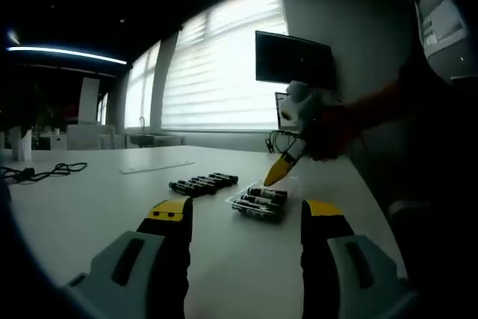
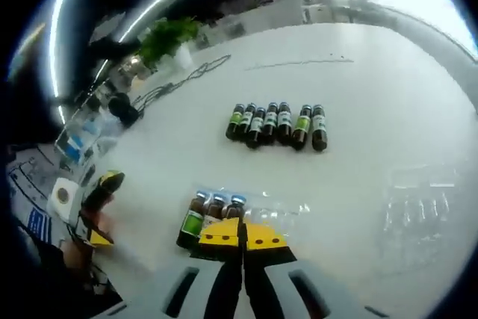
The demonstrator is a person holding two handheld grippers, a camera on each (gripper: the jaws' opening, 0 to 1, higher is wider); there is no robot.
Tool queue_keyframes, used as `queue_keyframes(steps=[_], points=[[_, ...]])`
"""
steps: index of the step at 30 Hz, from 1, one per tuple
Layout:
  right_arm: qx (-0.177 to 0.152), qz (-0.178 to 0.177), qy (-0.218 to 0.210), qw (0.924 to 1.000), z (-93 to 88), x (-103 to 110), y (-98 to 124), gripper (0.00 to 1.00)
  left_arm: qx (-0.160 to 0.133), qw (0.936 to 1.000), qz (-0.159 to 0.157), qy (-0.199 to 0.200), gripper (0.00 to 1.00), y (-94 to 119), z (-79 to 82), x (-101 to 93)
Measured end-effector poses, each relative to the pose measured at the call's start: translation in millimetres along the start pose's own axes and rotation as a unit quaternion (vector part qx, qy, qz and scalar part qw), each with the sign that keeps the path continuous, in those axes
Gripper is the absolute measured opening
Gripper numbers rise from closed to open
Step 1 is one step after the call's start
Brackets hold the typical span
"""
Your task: Grip medicine bottles put into box
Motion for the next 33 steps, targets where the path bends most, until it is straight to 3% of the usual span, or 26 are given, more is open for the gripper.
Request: queue_keyframes(steps=[9,20,24,25,26,33], points=[[0.026,-0.005,0.083,0.9962,-2.8,17.3,-4.1,0.0,0.0,1.0,-0.001,-0.001,0.51,0.5,0.2,-0.6],[0.029,0.0,0.093,0.9953,-6.1,13.6,-4.6,0.0,0.0,1.0,-0.001,-0.001,0.51,0.6,0.3,-0.6],[0.037,-0.011,0.127,0.9911,-9.2,15.2,-6.1,0.0,0.0,1.0,-0.001,0.0,0.51,0.4,0.4,-0.5],[0.026,-0.017,0.12,0.9923,-9.7,16.2,-8.9,0.0,0.0,1.0,-0.001,-0.001,0.51,0.4,0.4,-0.5],[0.026,-0.013,0.138,0.99,-11.3,18.3,-7.7,0.0,0.0,1.0,-0.001,0.0,0.51,0.3,0.4,-0.6],[0.028,-0.017,0.142,0.9894,-10.0,16.9,-7.9,0.0,0.0,1.0,0.0,-0.001,0.51,0.3,0.6,-0.5]])
Point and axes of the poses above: the point that each gripper's makers call its tool centre point, and the gripper's own axes: y roughly backward along the fingers, x roughly to its left, z roughly out of its top, the point moved 8 cm from there along y, roughly backward along the fingers, and after that the axes turned 8 degrees about z, right-handed, at the moved point
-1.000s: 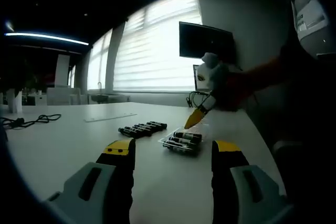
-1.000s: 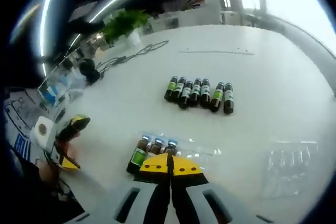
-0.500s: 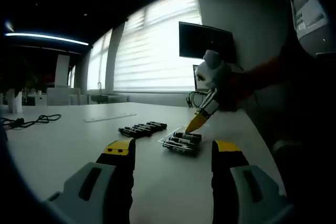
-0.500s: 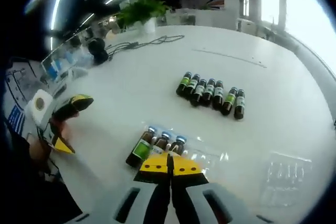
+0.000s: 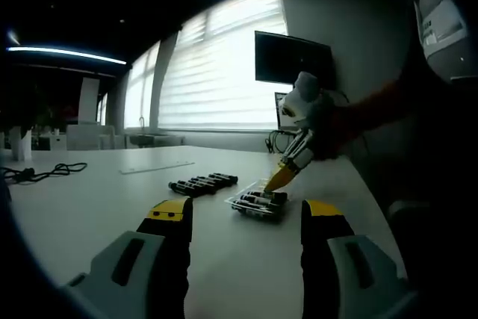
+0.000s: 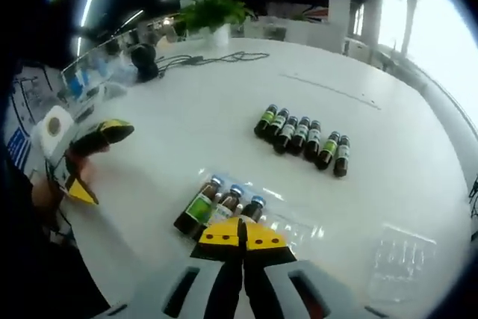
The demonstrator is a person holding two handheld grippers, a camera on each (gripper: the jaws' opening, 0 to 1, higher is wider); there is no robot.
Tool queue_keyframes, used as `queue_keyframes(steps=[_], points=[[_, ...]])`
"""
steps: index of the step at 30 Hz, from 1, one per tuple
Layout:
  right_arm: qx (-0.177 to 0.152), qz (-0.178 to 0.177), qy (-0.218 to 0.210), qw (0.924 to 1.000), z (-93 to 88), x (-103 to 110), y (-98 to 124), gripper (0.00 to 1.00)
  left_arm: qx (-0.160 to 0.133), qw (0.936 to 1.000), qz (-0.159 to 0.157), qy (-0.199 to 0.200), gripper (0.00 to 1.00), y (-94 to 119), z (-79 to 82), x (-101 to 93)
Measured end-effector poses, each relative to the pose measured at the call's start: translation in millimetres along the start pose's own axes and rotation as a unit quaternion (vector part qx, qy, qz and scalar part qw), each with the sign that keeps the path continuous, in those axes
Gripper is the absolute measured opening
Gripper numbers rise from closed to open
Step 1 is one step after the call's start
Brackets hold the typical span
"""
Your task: Grip medicine bottles put into box
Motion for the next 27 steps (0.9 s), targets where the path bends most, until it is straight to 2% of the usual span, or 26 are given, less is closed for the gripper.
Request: queue_keyframes(steps=[5,6,8,9,13,17,20,23,27], points=[[-0.005,-0.001,-0.001,1.0,-1.1,-1.2,0.6,0.0,0.0,1.0,0.001,-0.001,0.51,0.1,0.0,0.0],[-0.001,0.015,0.014,0.9998,-2.8,-1.8,-0.2,0.0,0.0,1.0,0.001,-0.001,0.51,0.0,0.0,0.0],[-0.012,0.0,0.0,0.9999,-8.5,-1.1,-12.7,0.0,0.0,1.0,0.001,-0.001,0.51,0.1,-0.1,0.2],[-0.015,-0.001,0.003,0.9999,-5.4,1.2,-3.4,0.0,0.0,1.0,0.001,-0.001,0.51,0.3,-0.2,0.4],[-0.011,0.003,0.009,0.9999,-1.5,-1.3,-0.7,0.0,0.001,1.0,0.0,-0.003,0.51,0.2,-0.5,0.1],[0.001,0.013,-0.003,0.9999,0.1,-2.4,-0.2,0.0,0.001,1.0,0.001,-0.002,0.51,0.2,-0.6,0.5],[-0.013,0.023,-0.006,0.9996,1.9,-0.8,-2.4,0.0,0.001,1.0,0.001,-0.002,0.51,0.2,-0.7,0.3],[-0.022,0.027,0.0,0.9994,4.7,0.1,-2.0,0.09,0.001,1.0,0.002,-0.004,0.51,0.5,-0.7,0.3],[-0.035,0.019,0.005,0.9992,11.9,-3.7,3.3,0.07,0.001,1.0,0.001,-0.003,0.51,0.1,-0.9,0.1]])
Point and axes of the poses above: the point that each gripper's makers call its tool centre point, and the gripper's own axes: y roughly backward along the fingers, x roughly to its left, z roughly out of its top, the point moved 8 cm from there along y, roughly backward along the fingers, and after that the axes turned 8 degrees about z, right-handed, at the moved point
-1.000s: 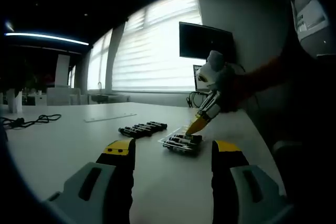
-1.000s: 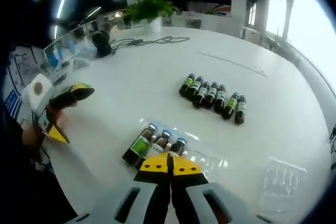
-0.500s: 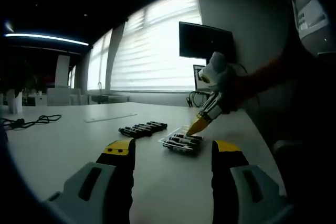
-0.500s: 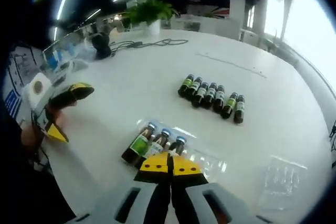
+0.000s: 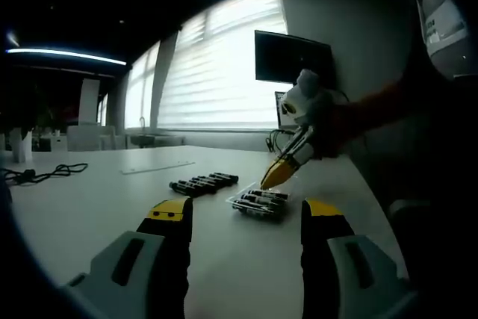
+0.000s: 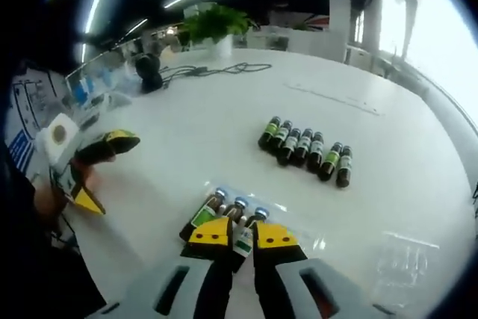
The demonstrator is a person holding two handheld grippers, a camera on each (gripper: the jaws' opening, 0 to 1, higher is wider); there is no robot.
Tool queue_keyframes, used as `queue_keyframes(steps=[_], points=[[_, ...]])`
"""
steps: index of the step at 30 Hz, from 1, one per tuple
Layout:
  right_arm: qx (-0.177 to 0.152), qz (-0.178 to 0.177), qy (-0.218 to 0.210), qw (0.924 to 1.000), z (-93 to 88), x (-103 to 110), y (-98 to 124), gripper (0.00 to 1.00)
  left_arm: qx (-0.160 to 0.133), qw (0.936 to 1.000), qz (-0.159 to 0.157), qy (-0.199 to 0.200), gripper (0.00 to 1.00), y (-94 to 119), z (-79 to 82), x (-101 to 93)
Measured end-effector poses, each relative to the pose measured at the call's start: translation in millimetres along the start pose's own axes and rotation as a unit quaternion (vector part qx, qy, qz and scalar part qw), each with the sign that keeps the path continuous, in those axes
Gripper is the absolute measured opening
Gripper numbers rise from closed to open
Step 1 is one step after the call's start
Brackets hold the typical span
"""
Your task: Grip medicine bottles put into box
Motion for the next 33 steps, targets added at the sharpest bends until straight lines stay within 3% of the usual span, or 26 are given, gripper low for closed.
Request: queue_keyframes(steps=[8,17,22,33], points=[[-0.031,0.009,-0.018,0.9993,15.4,-7.7,6.8,0.11,0.0,1.0,0.001,-0.001,0.51,-0.5,0.0,-0.3],[-0.025,-0.006,-0.02,0.9995,24.0,-23.4,16.4,0.13,0.001,1.0,0.0,-0.004,0.51,-0.9,0.1,-1.0],[-0.037,-0.027,-0.02,0.9988,33.6,-40.8,15.3,0.13,0.002,0.9999,0.0,-0.01,0.51,-1.0,-0.2,-1.6],[-0.03,-0.051,-0.043,0.9973,42.5,-76.6,6.4,0.14,0.003,0.9999,-0.001,-0.012,0.51,-1.1,-0.6,-1.6]])
Point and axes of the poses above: the point that each gripper's makers call its tool centre point, and the gripper's own axes: y roughly backward along the fingers, x roughly to its left, z roughly out of its top, the point moved 8 cm from there along y, roughly backward along the fingers, and after that the axes turned 8 degrees about z, right-handed, at the moved point
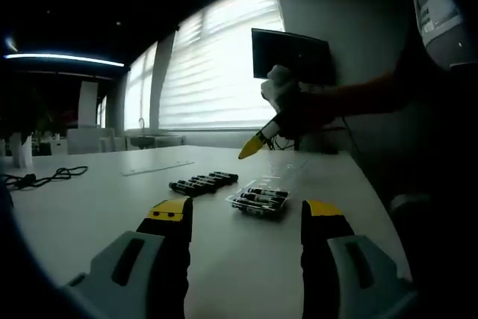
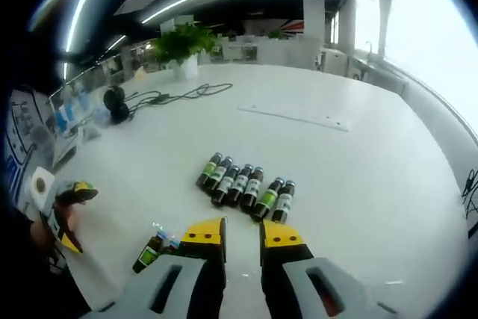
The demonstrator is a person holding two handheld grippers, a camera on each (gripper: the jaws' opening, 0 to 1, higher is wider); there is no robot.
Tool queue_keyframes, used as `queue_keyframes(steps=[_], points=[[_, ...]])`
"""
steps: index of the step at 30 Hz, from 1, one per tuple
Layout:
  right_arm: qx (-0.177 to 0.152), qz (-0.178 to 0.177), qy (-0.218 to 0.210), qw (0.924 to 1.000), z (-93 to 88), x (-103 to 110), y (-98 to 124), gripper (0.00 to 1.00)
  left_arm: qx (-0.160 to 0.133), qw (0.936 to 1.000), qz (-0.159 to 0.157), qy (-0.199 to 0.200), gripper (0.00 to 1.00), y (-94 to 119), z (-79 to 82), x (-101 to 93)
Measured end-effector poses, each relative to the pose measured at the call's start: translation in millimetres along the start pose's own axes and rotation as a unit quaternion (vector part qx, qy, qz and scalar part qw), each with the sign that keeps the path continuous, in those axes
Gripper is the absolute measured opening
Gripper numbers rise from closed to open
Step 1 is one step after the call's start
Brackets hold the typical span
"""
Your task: Grip medicine bottles put into box
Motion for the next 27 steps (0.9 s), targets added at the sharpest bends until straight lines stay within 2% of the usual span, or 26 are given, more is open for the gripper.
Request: queue_keyframes(steps=[8,12,17,21,27], points=[[0.011,-0.018,0.0,0.9998,11.8,-20.3,-11.7,0.14,0.0,1.0,0.001,0.003,0.51,-0.4,0.1,1.0],[0.013,-0.019,-0.004,0.9997,12.7,-27.4,-17.3,0.16,0.0,1.0,0.001,0.005,0.51,-0.4,0.1,1.2],[0.036,-0.032,-0.017,0.9987,9.7,-41.0,-29.6,0.14,0.0,1.0,0.0,0.003,0.51,-0.5,0.1,0.5],[0.049,-0.028,-0.032,0.9979,10.4,-41.8,-35.7,0.14,0.0,1.0,0.0,0.006,0.51,-0.5,0.0,0.6],[0.061,-0.033,-0.025,0.9973,13.1,-43.2,-41.2,0.13,-0.001,1.0,0.001,0.005,0.51,-0.3,-0.1,0.9]])
Point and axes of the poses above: the point that each gripper's makers call its tool centre point, and the gripper's own axes: y roughly backward along the fingers, x roughly to its left, z roughly out of its top, the point moved 8 cm from there along y, roughly backward along the fingers, and after that the axes turned 8 degrees about z, right-handed, at the moved point
